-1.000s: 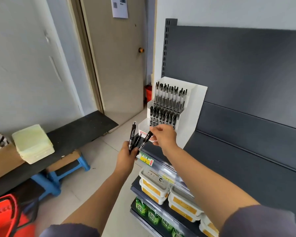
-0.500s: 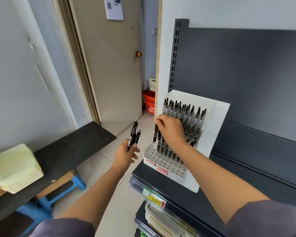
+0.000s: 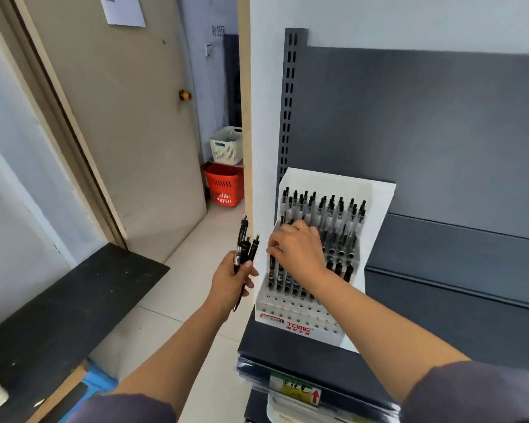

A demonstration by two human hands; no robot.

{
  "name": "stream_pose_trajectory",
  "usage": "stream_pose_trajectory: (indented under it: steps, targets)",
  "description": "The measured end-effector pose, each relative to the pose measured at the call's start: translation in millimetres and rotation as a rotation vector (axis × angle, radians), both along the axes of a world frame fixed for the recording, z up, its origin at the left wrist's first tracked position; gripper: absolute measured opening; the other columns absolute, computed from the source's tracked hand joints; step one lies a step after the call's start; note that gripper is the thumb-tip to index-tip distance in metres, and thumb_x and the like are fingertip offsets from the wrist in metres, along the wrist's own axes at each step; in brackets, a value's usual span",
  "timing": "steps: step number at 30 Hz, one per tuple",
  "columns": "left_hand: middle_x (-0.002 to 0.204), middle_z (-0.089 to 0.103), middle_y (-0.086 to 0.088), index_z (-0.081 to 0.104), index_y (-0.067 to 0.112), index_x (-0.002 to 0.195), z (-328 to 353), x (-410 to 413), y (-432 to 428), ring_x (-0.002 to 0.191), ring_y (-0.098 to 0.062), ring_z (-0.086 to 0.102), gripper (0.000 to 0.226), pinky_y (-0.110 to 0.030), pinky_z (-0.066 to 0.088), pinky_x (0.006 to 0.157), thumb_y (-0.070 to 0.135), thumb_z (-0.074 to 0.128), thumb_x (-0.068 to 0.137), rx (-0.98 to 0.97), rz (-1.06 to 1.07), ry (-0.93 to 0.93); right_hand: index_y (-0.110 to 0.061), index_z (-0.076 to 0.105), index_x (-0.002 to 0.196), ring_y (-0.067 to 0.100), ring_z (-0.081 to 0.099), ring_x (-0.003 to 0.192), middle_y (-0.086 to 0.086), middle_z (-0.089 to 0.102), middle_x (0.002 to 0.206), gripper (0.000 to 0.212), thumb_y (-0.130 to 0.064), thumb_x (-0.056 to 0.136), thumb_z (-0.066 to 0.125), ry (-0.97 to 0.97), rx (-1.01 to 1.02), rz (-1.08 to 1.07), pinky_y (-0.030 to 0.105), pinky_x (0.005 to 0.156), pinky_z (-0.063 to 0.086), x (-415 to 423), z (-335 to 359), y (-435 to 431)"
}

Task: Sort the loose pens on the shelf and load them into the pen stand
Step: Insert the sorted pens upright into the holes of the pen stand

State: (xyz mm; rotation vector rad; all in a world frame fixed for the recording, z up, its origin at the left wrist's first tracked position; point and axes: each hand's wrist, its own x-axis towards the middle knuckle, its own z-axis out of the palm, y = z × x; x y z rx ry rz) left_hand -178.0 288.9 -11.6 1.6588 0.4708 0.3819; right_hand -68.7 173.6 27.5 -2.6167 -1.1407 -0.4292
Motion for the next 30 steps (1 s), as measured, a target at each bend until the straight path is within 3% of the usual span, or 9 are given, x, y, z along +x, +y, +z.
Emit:
stream_pose_trajectory:
  steps: [6, 9, 13, 17, 20, 28, 30]
  targets:
    - [0.081, 0.065, -0.005, 0.049, 0.010, 0.103, -4, 4, 22, 0.059, -0.014, 0.055, 0.009, -0.023, 0.045, 0.050, 0.017, 0.046, 0.098, -0.044, -0.157, -0.008, -0.023, 0.063, 0.110, 0.023, 0.045, 0.109, -0.003, 0.057, 0.111, 0.024, -0.036, 0.094, 0.051, -0.019, -0.043, -0.153, 0.037, 0.089, 0.036, -11, -4, 7]
    - [0.079, 0.064, -0.005, 0.050, 0.014, 0.100, -4, 5, 26, 0.058, -0.013, 0.054, 0.005, -0.021, 0.045, 0.050, 0.016, 0.046, 0.098, -0.082, -0.246, -0.017, -0.022, 0.063, 0.111, 0.022, 0.047, 0.106, -0.002, 0.059, 0.109, 0.026, -0.035, 0.097, 0.046, 0.005, 0.032, -0.211, 0.036, 0.089, 0.038, -20, -3, 8]
    - [0.075, 0.063, -0.003, 0.052, 0.019, 0.096, 0, 4, 24, 0.055, -0.010, 0.054, 0.007, -0.019, 0.045, 0.048, 0.016, 0.046, 0.098, -0.121, -0.300, -0.075, -0.013, 0.067, 0.102, 0.016, 0.056, 0.086, 0.000, 0.062, 0.095, 0.031, -0.033, 0.099, 0.045, 0.307, 0.282, -0.185, 0.032, 0.081, 0.048, -33, 8, 12]
    - [0.072, 0.060, 0.000, 0.054, 0.019, 0.098, 3, 6, 21, 0.054, -0.008, 0.054, 0.009, -0.021, 0.046, 0.050, 0.016, 0.046, 0.098, -0.151, -0.313, -0.105, -0.016, 0.066, 0.097, 0.004, 0.058, 0.070, -0.007, 0.064, 0.081, 0.012, -0.025, 0.092, 0.059, 0.556, 0.501, -0.208, 0.013, 0.063, 0.042, -43, 13, 14]
    - [0.069, 0.057, 0.002, 0.056, 0.011, 0.105, 4, 8, 15, 0.056, -0.010, 0.055, 0.014, -0.027, 0.049, 0.053, 0.019, 0.048, 0.097, -0.153, -0.345, -0.094, -0.018, 0.060, 0.103, 0.004, 0.062, 0.064, -0.002, 0.066, 0.085, 0.011, -0.016, 0.092, 0.059, 0.723, 0.669, -0.179, 0.013, 0.053, 0.044, -44, 18, 5]
    - [0.069, 0.056, -0.001, 0.052, 0.011, 0.112, 7, 17, -25, 0.054, -0.011, 0.056, 0.018, -0.027, 0.049, 0.051, 0.019, 0.047, 0.098, -0.105, -0.456, -0.080, -0.007, 0.064, 0.100, 0.007, 0.057, 0.059, 0.000, 0.061, 0.078, 0.012, -0.011, 0.095, 0.054, 0.854, 0.828, -0.182, 0.018, 0.052, 0.052, -43, 27, -46]
    - [0.073, 0.059, -0.001, 0.053, 0.012, 0.112, 8, 19, -38, 0.062, -0.015, 0.059, 0.017, -0.030, 0.051, 0.057, 0.019, 0.047, 0.098, -0.091, -0.487, -0.064, -0.006, 0.065, 0.101, 0.005, 0.057, 0.056, -0.001, 0.060, 0.075, 0.013, -0.011, 0.095, 0.055, 0.860, 0.818, -0.192, 0.018, 0.052, 0.052, -41, 28, -63]
